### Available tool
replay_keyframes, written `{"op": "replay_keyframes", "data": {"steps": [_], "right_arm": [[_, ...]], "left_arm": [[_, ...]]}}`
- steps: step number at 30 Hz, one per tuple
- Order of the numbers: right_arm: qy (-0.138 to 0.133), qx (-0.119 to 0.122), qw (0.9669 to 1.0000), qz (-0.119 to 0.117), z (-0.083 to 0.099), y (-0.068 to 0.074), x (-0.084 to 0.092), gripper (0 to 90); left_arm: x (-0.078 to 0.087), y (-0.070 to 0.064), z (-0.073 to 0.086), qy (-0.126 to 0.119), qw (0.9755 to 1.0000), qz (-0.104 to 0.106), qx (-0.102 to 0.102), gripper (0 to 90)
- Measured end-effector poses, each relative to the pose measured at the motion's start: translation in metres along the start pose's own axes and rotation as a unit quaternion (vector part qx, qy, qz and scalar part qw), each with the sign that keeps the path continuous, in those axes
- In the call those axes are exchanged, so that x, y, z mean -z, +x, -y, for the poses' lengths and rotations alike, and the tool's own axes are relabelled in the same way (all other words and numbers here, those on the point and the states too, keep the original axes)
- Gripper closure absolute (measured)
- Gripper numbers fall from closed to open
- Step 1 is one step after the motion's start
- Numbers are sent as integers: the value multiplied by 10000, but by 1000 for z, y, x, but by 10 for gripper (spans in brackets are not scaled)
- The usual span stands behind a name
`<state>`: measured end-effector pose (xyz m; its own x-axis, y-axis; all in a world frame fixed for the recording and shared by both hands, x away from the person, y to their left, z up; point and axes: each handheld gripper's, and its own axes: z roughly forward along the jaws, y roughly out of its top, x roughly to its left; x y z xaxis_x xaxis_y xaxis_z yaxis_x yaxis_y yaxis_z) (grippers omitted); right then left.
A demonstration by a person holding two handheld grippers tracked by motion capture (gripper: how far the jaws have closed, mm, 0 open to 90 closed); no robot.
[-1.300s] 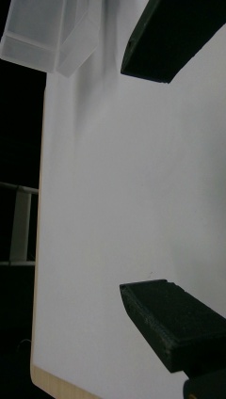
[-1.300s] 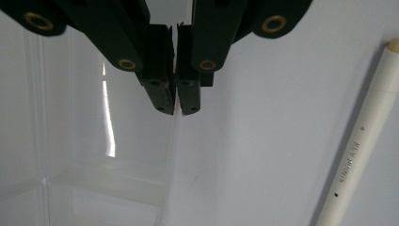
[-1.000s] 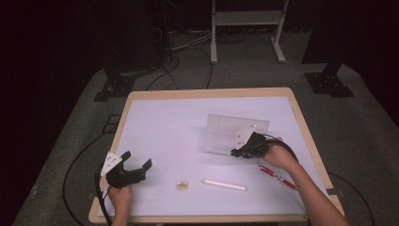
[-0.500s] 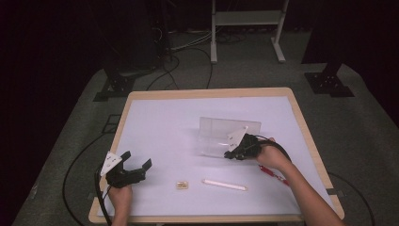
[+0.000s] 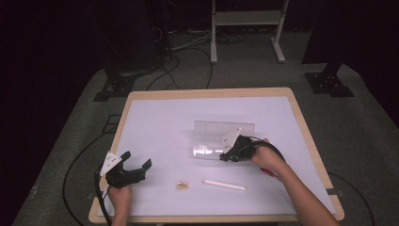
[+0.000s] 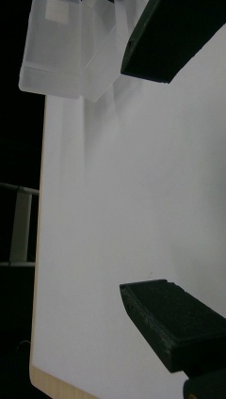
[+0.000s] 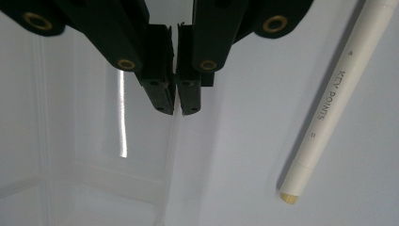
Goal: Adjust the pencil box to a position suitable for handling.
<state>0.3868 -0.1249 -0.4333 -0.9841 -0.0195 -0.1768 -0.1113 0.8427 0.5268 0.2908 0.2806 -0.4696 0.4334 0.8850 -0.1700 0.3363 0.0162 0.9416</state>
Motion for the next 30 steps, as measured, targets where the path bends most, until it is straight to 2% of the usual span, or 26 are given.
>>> {"op": "replay_keyframes", "data": {"steps": [11, 17, 21, 30], "right_arm": [[43, -47, 9999, -136, 1, 0, -10, 842], [72, -76, 9999, -127, 2, 1, -11, 831], [36, -86, 9999, -70, 2, 1, -9, 814], [-125, -289, 9995, 47, 4, 1, 2, 731]], "left_arm": [[1, 1, 0, -10, 10000, 14, 22, 0], [1, 1, 0, -7, 10000, 21, 15, 0], [0, 1, 0, -7, 10000, 15, 17, 0], [0, 1, 0, -7, 10000, 14, 15, 0]]}}
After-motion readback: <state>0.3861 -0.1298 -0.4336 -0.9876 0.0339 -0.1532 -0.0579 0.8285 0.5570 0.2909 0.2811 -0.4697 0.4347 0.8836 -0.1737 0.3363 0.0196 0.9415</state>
